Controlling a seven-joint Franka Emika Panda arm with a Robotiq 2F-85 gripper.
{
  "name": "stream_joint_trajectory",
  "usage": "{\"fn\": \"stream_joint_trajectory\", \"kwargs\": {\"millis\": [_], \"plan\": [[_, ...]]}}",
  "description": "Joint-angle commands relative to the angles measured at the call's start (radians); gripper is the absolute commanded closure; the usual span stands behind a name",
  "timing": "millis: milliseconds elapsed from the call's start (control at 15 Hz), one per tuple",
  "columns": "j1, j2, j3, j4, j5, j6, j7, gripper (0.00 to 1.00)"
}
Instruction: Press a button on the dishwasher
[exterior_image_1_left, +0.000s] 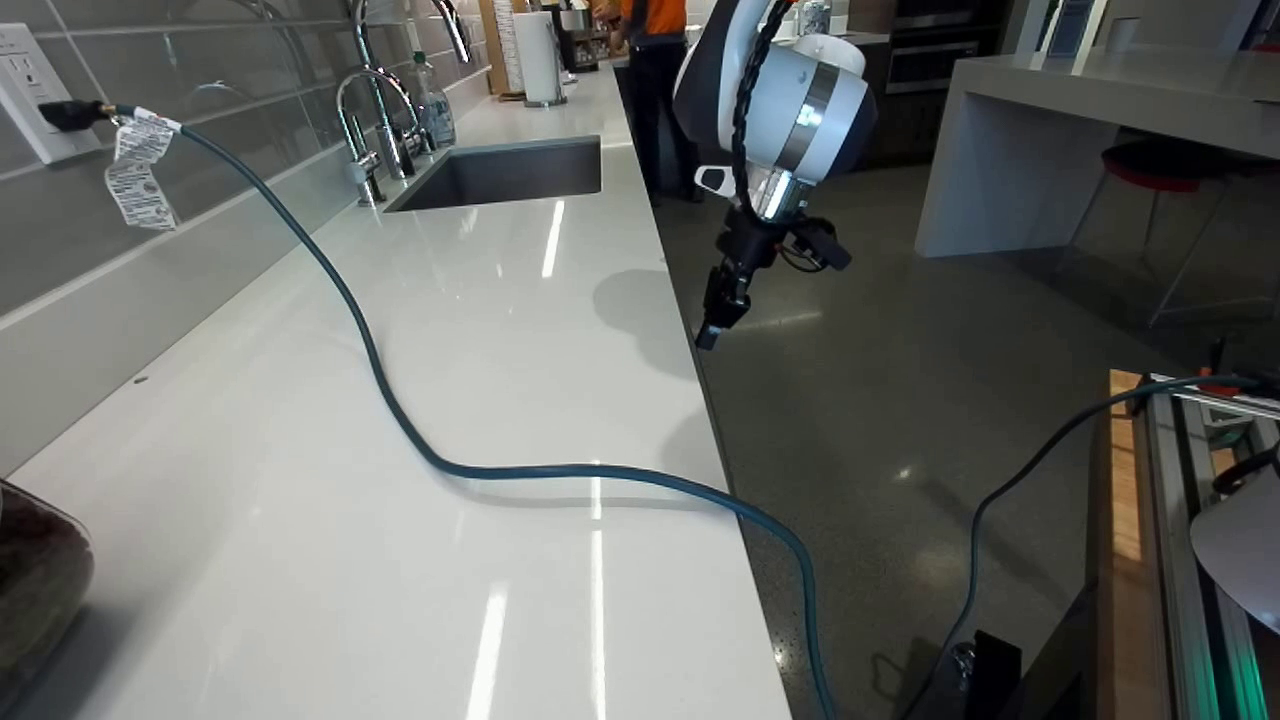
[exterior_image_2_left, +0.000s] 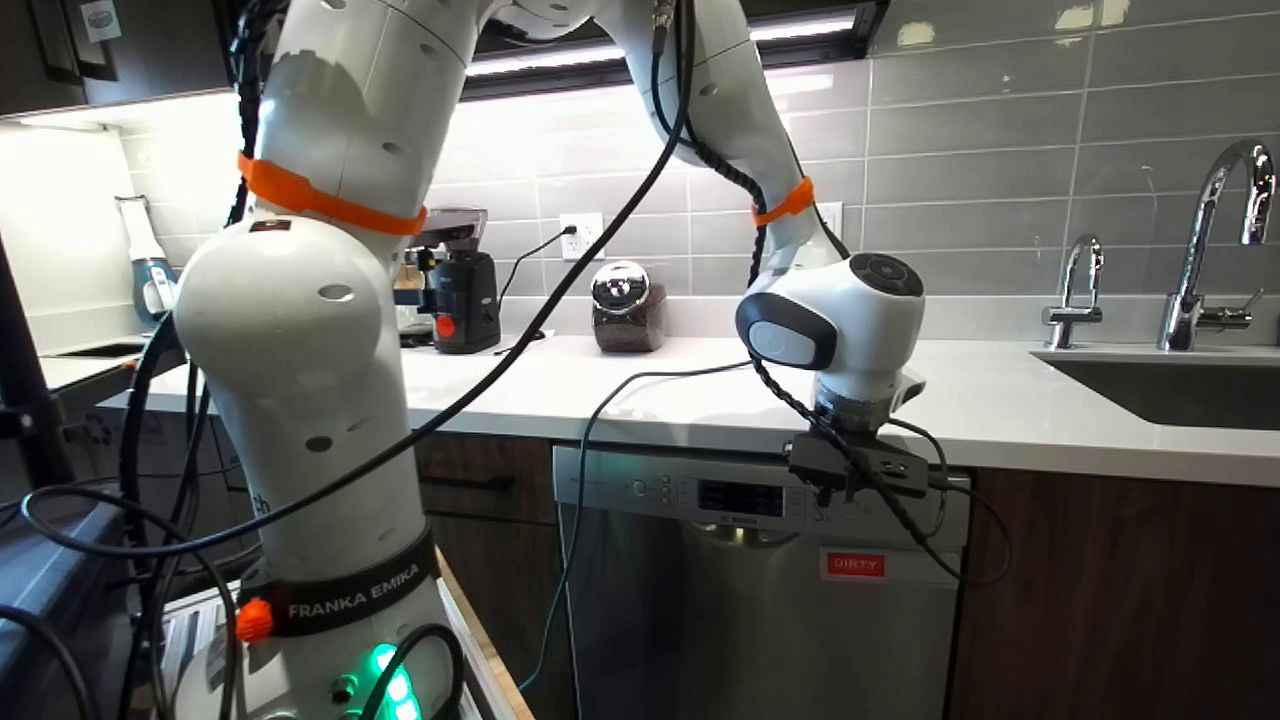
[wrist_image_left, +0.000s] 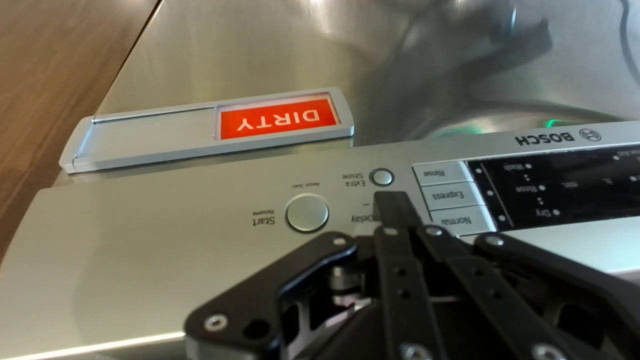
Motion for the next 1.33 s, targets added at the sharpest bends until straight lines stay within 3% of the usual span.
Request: {"fn": "stream_joint_trajectory", "kwargs": {"millis": [0, 800, 1267], "plan": [[-0.011, 0.020, 0.017, 0.019, 0.036, -0.001, -0.032, 1.00], [-0.006, 0.015, 0.006, 0.011, 0.012, 0.002, -0.015, 1.00], [0.012, -0.009, -0.028, -0.015, -0.077, -0.002, 0.045, 1.00]]}}
